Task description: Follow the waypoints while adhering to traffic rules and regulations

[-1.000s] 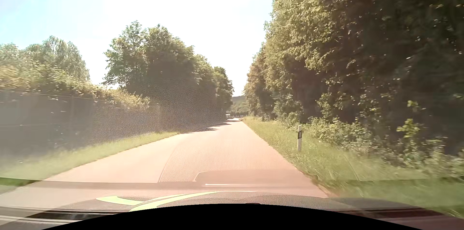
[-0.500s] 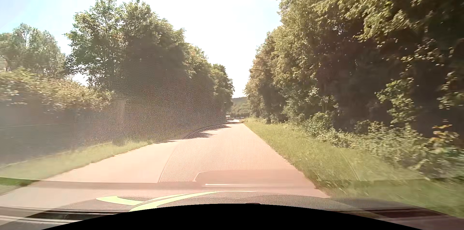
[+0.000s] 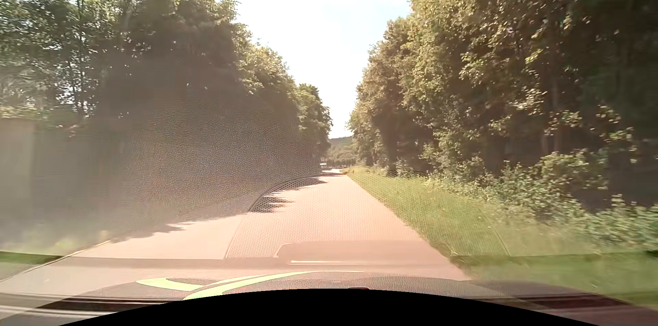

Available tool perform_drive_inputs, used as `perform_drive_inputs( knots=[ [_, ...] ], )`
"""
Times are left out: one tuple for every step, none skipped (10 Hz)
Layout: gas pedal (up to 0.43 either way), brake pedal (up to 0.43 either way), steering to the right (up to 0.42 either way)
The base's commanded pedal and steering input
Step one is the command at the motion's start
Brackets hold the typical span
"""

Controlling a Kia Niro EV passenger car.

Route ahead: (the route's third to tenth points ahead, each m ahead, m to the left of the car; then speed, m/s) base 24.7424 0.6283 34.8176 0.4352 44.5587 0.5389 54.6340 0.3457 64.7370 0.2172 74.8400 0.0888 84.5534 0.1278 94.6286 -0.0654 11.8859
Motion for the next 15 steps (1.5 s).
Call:
perform_drive_inputs(
  knots=[
    [0.087,0.0,-0.002],
    [0.087,0.0,-0.002],
    [0.087,0.0,-0.002],
    [0.087,0.0,-0.002],
    [0.087,0.0,-0.001],
    [0.087,0.0,0.0],
    [0.087,0.0,0.0],
    [0.087,0.0,0.0],
    [0.087,0.0,0.001],
    [0.087,0.0,0.002],
    [0.087,0.0,0.002],
    [0.087,0.0,0.001],
    [0.087,0.0,0.0],
    [0.087,0.0,0.001],
    [0.087,0.0,0.004]
  ],
)
